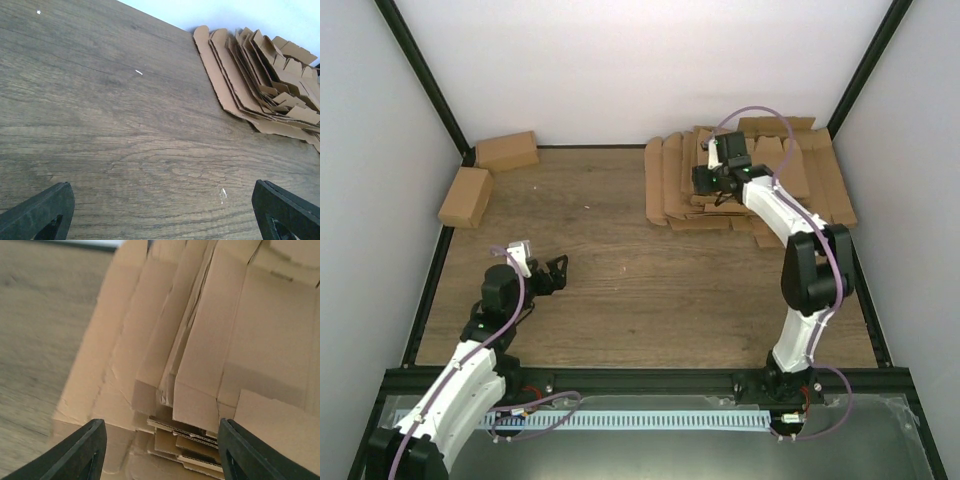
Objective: Fold the paper box
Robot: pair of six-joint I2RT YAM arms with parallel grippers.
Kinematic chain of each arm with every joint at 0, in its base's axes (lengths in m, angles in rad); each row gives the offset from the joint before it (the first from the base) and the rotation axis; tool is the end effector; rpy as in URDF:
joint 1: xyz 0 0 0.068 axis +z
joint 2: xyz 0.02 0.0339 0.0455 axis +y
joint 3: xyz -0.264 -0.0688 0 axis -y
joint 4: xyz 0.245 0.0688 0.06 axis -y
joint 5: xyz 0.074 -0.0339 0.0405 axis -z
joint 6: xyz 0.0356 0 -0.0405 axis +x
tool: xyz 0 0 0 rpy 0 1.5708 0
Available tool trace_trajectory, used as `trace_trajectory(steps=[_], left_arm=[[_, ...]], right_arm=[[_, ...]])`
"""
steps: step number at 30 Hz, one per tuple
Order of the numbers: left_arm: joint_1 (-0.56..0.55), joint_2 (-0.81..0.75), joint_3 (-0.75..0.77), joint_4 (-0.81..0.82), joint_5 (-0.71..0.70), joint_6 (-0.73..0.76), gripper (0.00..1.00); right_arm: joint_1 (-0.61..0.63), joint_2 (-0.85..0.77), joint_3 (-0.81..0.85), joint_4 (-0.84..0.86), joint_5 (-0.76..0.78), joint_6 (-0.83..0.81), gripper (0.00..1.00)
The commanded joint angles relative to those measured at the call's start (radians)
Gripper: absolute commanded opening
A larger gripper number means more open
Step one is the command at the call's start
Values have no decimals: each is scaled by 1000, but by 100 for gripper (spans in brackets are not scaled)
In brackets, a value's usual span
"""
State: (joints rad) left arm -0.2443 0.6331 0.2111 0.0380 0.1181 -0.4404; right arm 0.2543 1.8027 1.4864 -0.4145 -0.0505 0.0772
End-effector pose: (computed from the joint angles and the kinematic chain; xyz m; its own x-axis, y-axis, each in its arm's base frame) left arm 0.1510 -0.0420 0.1831 -0.4764 -0.3175 -0.8199 0.1582 0.8863 -0.4352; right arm 0.4000 0.1058 0.2781 -0.6663 -0.0936 -0.7398 -0.2369 0.9672 0.0910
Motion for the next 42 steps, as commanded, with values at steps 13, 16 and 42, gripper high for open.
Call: trace_trajectory(steps=[13,16,42], left_arm=[[-2,24,4,33,9,2,100],[-3,23,4,31,5,3,100],[-3,20,4,26,0,2,100]], right_arm=[[77,288,297,-157,299,-200,45],[81,303,309,-156,294,-203,45],[103,405,373,-189,392,-186,47]])
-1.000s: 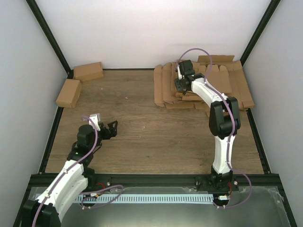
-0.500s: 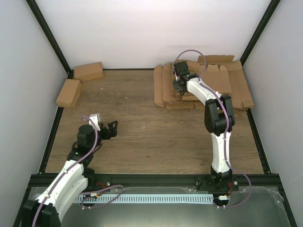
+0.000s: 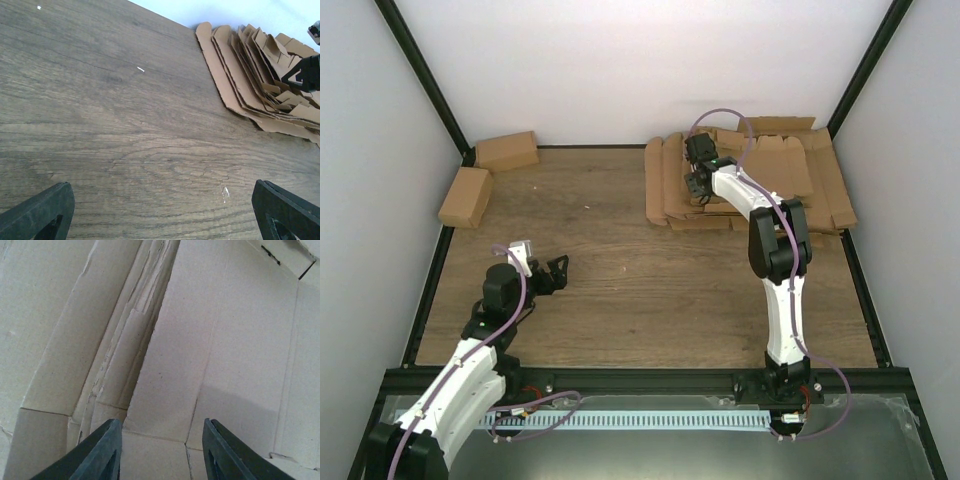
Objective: Fold the paper box
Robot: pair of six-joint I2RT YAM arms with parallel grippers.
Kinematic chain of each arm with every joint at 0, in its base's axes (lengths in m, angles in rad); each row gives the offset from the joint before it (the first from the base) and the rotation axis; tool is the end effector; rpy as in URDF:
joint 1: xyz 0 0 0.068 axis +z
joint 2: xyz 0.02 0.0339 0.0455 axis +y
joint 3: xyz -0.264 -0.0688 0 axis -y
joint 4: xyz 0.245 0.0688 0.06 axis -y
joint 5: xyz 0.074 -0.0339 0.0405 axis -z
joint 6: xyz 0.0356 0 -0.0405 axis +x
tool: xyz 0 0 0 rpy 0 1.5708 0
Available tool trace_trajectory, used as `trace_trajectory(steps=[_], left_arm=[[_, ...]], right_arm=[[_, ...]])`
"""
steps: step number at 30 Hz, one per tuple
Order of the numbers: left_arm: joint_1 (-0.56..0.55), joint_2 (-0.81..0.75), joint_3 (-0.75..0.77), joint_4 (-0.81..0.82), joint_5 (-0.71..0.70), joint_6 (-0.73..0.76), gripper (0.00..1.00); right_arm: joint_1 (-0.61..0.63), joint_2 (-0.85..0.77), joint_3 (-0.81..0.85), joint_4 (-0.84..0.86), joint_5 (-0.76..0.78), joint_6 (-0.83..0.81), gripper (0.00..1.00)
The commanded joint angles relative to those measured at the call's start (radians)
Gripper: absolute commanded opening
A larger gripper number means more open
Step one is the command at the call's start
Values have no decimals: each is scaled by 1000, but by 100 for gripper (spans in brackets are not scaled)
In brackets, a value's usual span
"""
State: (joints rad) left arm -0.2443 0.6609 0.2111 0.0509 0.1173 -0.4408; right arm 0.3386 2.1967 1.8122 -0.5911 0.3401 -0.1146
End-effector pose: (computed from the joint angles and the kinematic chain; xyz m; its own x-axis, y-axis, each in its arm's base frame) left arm 0.1533 -0.0425 0.1806 -0.4880 -0.3151 -0.8140 0.1511 0.8880 -0.4343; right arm 0.4610 0.1498 0.2021 -0.7603 -0.3820 -0.5254 -0.2251 0.9136 -0.3385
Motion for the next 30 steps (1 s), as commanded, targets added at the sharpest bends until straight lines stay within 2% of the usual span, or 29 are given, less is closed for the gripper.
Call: trace_trajectory(steps=[1,8,22,30], left_arm=[[-3,-7,4,14,2,1,100],[-3,-9,4,13,3,2,100],[-3,-8,5,14,2,2,100],[-3,-9,4,11,2,2,100]], right_arm=[[23,13,46,-10,5,2,49],[41,38,53,-10,60,3,50],[40,66,50,-3,254,7,46],[48,-10,13,57,303,-3,11]])
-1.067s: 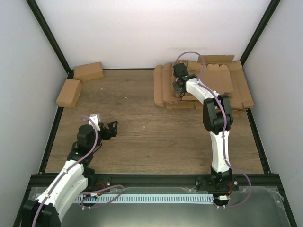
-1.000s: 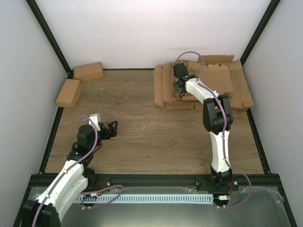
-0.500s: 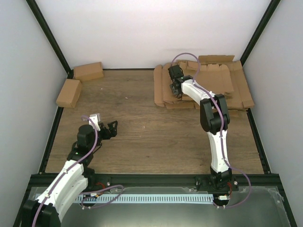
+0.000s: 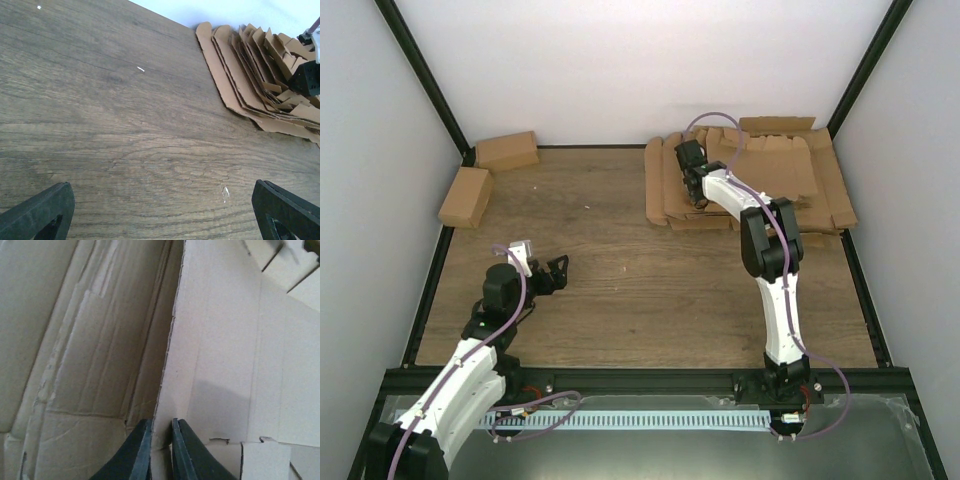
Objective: Fold the paper box
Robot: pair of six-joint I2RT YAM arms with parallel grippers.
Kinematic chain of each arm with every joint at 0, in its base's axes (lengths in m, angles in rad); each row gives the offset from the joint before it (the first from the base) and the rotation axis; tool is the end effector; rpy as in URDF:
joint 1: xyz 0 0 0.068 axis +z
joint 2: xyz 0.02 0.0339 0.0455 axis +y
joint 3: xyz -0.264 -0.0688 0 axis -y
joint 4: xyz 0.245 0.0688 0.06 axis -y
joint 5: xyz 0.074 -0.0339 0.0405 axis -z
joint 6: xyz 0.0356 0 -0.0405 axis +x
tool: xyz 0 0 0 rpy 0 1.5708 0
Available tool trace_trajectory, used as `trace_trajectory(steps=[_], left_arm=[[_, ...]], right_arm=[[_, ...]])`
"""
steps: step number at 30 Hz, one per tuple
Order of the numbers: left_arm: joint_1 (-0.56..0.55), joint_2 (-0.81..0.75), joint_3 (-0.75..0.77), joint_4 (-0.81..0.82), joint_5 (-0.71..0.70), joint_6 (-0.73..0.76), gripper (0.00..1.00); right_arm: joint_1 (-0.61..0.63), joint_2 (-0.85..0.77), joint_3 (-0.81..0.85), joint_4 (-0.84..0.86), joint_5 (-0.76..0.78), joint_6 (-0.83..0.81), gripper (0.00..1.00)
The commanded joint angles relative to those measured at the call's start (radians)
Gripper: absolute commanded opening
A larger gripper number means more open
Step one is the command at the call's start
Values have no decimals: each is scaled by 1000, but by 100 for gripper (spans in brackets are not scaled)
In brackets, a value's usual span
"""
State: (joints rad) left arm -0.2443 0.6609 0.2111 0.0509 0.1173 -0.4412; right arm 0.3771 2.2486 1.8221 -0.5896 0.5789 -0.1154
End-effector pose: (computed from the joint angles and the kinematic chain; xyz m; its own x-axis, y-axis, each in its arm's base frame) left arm 0.1533 -0.0425 0.1806 -0.4880 -0.3154 -0.8138 0.1509 0.8879 -0.4346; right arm 0.4610 0.1616 0.1842 -0.7804 -0.4128 -0.4696 -0.1311 0.8424 -0.5226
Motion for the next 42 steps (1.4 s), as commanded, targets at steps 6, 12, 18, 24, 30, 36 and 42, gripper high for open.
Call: trace_trajectory(steps=[6,12,18,24,30,36,42], left_arm=[[-3,-12,5,10,0,2,100],[-3,-15,4,10,-3,2,100],[-2,-25,9,-5,-10,2,100],[-3,-84,63,-84,44,-167,100],[-1,-129,212,-286,43,-291,100],[-1,-83,303,-390,207,-295,100],[-1,-186,220,-423,275,-380,100]], right_arm=[[14,-199,-52,124,117,-14,1],[14,-363,-105,88,162,12,1],[34,-586,-107,-157,85,174,1],[195,-835,-310,-199,-272,359,2],[383,-992,-553,-164,-541,523,5],[396,-1120,-945,226,-1059,672,44],[396,-1156,-975,205,-945,634,95]])
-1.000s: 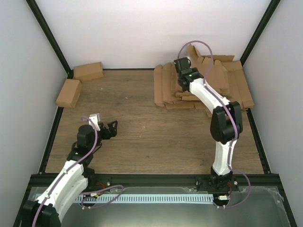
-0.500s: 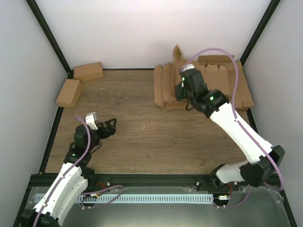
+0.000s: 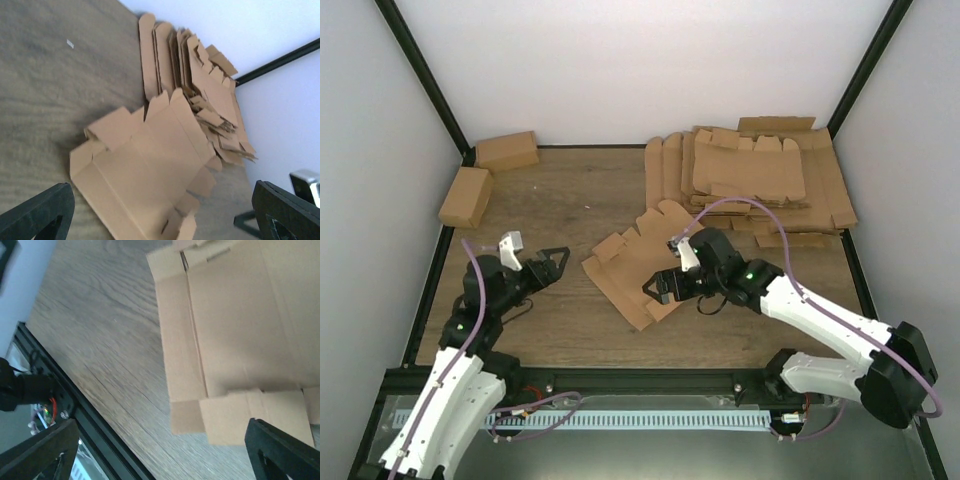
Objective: Fold the paper box
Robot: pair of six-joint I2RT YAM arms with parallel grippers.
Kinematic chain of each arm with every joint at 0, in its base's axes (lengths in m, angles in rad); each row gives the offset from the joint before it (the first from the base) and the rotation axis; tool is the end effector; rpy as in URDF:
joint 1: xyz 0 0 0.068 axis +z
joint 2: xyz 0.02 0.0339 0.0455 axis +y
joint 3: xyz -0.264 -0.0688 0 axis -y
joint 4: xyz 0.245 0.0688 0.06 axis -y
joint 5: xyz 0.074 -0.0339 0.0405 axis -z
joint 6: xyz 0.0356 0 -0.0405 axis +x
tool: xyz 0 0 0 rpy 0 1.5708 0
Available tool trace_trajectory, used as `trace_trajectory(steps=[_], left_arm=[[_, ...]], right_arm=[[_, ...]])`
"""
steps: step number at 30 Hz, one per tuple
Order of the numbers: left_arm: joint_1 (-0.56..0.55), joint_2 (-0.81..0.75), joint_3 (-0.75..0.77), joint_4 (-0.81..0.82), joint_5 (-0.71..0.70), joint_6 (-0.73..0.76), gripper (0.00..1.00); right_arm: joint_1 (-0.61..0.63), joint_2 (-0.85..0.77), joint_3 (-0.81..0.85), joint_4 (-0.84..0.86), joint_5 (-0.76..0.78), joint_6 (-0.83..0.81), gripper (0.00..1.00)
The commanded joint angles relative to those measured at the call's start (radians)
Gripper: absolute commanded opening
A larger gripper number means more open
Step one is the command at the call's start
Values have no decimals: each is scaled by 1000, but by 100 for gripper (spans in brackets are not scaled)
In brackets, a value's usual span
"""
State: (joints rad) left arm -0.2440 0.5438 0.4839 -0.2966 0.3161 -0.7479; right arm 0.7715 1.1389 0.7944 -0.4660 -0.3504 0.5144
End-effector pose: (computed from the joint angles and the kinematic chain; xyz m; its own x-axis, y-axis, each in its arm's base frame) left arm 0.1364 -0.0454 0.2577 -0.5967 -0.5176 -0.6132 0.1453 0.6819 -0.7169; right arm 0.1595 0.1722 0.2491 -0.8579 -0.1897 -0.4776 -0.4622 0.6912 0.5556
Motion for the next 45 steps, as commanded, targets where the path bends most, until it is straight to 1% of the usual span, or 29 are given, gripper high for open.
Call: trace_trajectory(steps=[1,3,6,8,11,13,17,21,25,27,30,31,36,40,43,45], left_arm=[[-1,-94,-68,-91,77,-92,100],[-1,-130,-88,-134,82,-128,100],[-1,-150,-87,-250,70,-174,100],[-1,-146,-75,-342,54,-201,100],[-2,-151,-90,-370,109,-232,100],[-3,-163,-121,-344,150,-271,100],[-5,-192,-218,-260,201,-349,100],[-5,-216,-306,-122,225,-419,96],[-8,-196,-370,32,209,-470,93],[-8,-161,-388,94,201,-467,94],[-9,-84,-379,137,189,-419,99],[-10,-54,-376,154,188,-408,100],[-23,136,-372,290,185,-380,100],[-47,324,-351,410,180,-369,100],[-88,429,-350,512,171,-385,99],[-128,499,-315,577,159,-403,98]], right_arm=[[1,-43,58,60,17,-13,97],[0,-32,72,25,85,-42,100],[-10,-9,74,2,156,-70,100],[-41,3,65,16,152,-92,100],[-138,13,51,58,91,-107,100],[-215,18,37,103,43,-110,100],[-288,62,31,137,26,-106,100],[-299,91,17,141,51,-98,100],[-299,58,-53,170,79,-78,100],[-298,42,-86,182,77,-59,100],[-299,23,-145,220,23,-41,100],[-299,17,-163,229,12,-36,100],[-299,-23,-227,235,0,-31,100],[-299,-57,-231,216,-1,-38,100],[-299,-84,-226,197,13,-44,100],[-299,-97,-229,188,14,-44,100]])
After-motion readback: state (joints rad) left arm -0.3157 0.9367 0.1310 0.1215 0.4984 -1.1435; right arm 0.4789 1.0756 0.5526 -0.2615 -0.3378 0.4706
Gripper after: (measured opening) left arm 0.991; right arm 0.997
